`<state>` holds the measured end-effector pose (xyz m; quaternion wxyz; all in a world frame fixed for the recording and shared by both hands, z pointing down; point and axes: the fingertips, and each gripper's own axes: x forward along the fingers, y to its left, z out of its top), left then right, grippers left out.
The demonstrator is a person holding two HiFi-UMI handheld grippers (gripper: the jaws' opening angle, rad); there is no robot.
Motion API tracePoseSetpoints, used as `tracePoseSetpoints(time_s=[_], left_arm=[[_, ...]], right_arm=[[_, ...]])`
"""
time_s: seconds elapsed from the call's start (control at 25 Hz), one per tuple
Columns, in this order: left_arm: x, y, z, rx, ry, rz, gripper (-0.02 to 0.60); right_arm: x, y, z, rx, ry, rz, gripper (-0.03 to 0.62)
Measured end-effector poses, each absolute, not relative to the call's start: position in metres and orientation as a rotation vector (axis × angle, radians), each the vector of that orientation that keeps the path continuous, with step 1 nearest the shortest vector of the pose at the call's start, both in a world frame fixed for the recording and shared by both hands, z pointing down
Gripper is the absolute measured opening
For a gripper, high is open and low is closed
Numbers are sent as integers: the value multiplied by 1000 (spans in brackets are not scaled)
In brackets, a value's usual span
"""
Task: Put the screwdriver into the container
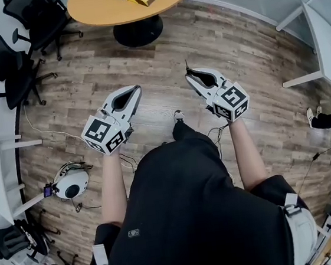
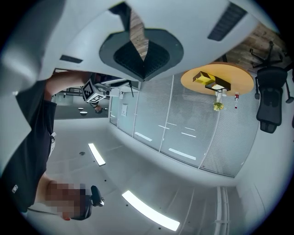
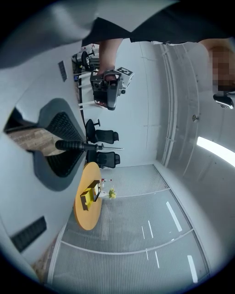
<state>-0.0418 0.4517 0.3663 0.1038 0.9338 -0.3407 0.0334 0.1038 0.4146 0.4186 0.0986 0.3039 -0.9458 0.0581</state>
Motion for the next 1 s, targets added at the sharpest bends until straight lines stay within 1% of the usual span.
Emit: tracePoseSetpoints(time_s=[0.36,1.0], left_arm=[[-28,394,366,2727,-1058,109,3],[16,313,373,2675,-1145,131,3]], right_arm=[[105,354,424,804,-2803,171,61],[147,270,435,704,-2826,204,61]])
